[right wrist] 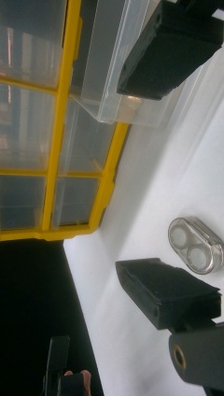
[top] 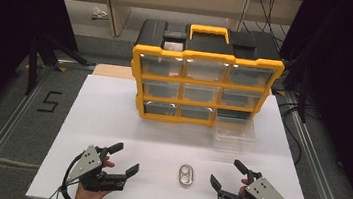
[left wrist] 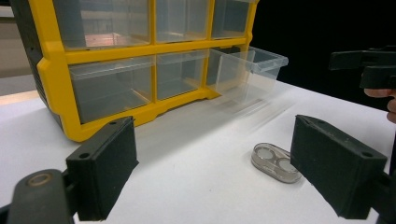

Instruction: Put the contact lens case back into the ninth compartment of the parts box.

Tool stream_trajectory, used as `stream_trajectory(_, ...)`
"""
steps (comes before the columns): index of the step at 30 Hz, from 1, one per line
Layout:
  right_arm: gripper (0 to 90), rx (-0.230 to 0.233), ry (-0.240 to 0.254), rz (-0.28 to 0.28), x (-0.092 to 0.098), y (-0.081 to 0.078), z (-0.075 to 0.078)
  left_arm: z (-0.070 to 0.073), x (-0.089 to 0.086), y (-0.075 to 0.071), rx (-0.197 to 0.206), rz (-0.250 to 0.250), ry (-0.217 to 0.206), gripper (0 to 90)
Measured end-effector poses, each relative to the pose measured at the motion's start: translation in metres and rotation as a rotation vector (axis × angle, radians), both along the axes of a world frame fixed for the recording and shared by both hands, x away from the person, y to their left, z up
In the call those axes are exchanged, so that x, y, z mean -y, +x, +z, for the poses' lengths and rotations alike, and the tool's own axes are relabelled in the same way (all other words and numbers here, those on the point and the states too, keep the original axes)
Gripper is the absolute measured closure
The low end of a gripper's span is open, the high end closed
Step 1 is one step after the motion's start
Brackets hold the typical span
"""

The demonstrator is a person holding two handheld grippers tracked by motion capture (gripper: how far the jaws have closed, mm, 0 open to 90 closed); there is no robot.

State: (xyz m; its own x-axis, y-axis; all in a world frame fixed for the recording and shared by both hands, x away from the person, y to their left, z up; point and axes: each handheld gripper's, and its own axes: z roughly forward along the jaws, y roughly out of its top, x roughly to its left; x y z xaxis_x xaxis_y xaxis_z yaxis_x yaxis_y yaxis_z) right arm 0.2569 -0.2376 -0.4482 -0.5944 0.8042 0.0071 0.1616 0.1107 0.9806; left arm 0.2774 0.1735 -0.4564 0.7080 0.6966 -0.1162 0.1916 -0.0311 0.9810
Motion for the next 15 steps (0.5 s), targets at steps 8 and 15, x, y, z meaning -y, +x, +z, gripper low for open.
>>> stream_trajectory(8, 14.2, -0.003, 0.003, 0.006, -0.0003, 0.0004, -0.0001, -0.0003, -0.0006, 0.0003, 0.0, 0.001, -0.002, 14.4)
stream_trajectory(15, 15.0, -0.015, 0.006, 0.02, -0.0011, 0.0007, 0.0003, -0.0004, -0.0006, 0.0003, -0.001, 0.004, -0.005, 14.4)
